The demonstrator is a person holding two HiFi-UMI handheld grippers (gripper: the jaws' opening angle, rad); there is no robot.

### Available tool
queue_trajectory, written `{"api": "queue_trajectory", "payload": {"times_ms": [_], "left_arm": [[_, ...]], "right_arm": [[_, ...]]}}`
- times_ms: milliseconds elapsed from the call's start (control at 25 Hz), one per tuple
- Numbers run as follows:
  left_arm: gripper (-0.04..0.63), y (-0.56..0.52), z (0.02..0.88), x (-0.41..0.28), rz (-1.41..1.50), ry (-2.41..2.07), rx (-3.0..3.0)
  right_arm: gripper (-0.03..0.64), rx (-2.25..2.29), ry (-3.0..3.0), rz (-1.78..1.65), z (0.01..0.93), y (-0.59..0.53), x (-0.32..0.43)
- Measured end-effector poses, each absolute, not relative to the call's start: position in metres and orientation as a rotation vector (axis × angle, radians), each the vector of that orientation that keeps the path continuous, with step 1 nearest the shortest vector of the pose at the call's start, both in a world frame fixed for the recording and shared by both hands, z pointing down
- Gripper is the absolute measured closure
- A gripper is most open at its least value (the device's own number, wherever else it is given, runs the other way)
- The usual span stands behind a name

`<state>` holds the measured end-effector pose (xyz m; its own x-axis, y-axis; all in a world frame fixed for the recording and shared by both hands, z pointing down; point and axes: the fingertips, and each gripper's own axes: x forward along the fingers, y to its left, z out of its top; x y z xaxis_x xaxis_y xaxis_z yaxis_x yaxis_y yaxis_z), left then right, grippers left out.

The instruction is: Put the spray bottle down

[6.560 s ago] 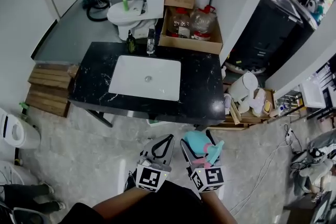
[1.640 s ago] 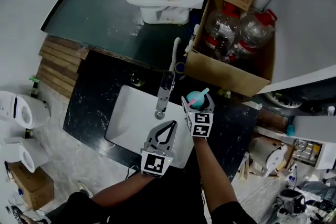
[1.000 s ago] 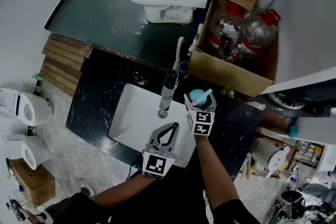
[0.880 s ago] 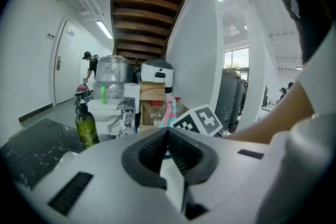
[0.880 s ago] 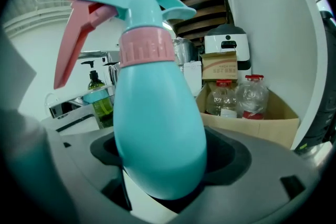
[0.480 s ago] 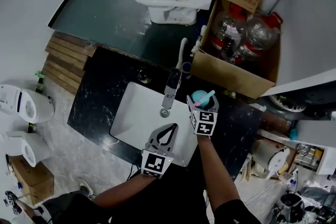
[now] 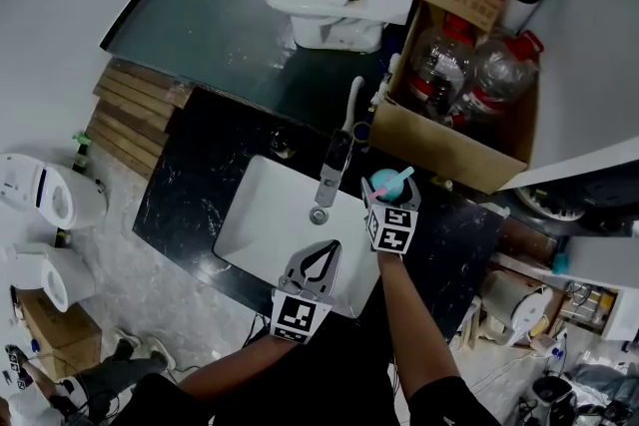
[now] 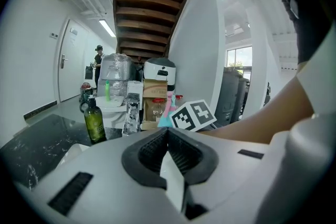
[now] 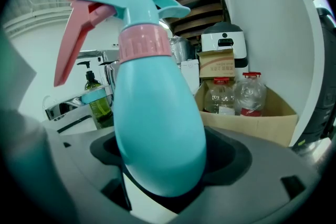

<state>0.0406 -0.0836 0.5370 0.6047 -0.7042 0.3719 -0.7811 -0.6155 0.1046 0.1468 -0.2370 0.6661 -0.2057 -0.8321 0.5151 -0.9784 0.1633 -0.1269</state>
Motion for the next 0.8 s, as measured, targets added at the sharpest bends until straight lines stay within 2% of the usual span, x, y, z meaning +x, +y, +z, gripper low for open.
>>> {"api": "queue_trajectory", "payload": {"times_ms": [800], "left_arm": [[0.584, -0.073, 0.527, 0.022, 0.386, -1.297, 2.551]], "right_arm": [[0.193, 1.778, -2.131, 0.637, 0.654, -0.232, 0.147]]}}
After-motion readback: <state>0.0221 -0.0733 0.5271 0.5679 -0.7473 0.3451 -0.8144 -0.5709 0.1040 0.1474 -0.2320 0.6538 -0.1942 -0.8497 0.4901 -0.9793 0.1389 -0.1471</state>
